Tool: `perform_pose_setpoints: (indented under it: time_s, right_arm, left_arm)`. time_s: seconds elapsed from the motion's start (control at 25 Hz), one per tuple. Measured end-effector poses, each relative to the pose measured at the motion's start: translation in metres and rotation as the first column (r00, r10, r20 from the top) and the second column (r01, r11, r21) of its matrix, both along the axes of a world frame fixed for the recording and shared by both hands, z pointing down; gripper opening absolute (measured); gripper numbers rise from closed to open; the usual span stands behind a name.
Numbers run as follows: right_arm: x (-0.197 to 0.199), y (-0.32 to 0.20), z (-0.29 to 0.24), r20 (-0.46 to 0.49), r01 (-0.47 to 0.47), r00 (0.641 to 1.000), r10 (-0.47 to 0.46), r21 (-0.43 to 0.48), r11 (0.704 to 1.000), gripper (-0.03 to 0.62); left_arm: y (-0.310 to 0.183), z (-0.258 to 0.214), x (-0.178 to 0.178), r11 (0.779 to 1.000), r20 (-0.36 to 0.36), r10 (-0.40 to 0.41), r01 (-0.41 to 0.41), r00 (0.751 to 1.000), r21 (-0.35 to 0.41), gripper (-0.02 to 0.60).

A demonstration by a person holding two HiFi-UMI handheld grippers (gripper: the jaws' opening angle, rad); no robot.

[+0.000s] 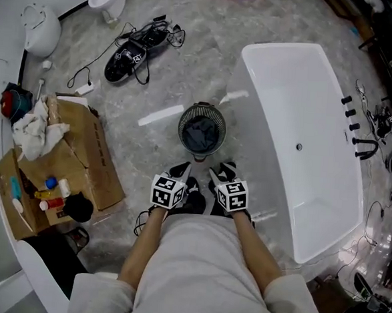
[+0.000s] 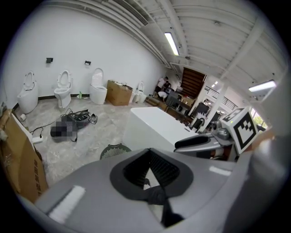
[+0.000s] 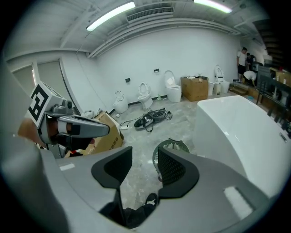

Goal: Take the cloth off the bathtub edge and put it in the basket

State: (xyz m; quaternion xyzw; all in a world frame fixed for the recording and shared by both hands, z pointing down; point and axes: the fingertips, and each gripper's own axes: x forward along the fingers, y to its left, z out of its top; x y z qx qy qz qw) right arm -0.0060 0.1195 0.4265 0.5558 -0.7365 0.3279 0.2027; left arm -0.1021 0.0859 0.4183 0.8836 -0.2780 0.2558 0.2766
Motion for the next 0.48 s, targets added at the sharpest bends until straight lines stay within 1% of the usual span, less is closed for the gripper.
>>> perform_pose_setpoints:
  time_s: [0.08,0.16,0.24,0.32,0.48]
  right_arm:
    - [-0.001,0.004,-0.001,-0.003,0.002,1.0,-0.002,-0.004,1.0,0.17]
    - [-0.001,0.006,-0.002,-0.007,-0.002,1.0,0.002,-0.001,1.0,0.112]
    - [0.0,0.006,-0.003,-0.015,0.0,1.0,0.0,0.006,1.0,0.094]
    - [0.003,0.003,-0.006,-0.02,-0.008,1.0,0.008,0.018,1.0,0.039]
    - [0.002,0.006,-0.003,-0.006,-0.032,0.999,0.032,0.023,0.999,0.009]
  left_arm:
    - [0.003,-0.002,-0.003,1.0,-0.004,0.004,-0.004,1.0,-0.001,0.057]
    - [0.007,-0.001,-0.007,1.0,-0.007,-0.003,0.003,1.0,-0.004,0.058]
    - [0.009,0.001,-0.011,1.0,-0.017,-0.019,0.018,1.0,-0.015,0.057]
    - [0.009,0.003,-0.012,0.999,-0.024,-0.029,0.029,0.999,-0.022,0.057]
    - [0.01,0.008,-0.018,0.999,-0.033,-0.043,0.042,0.999,-0.029,0.057]
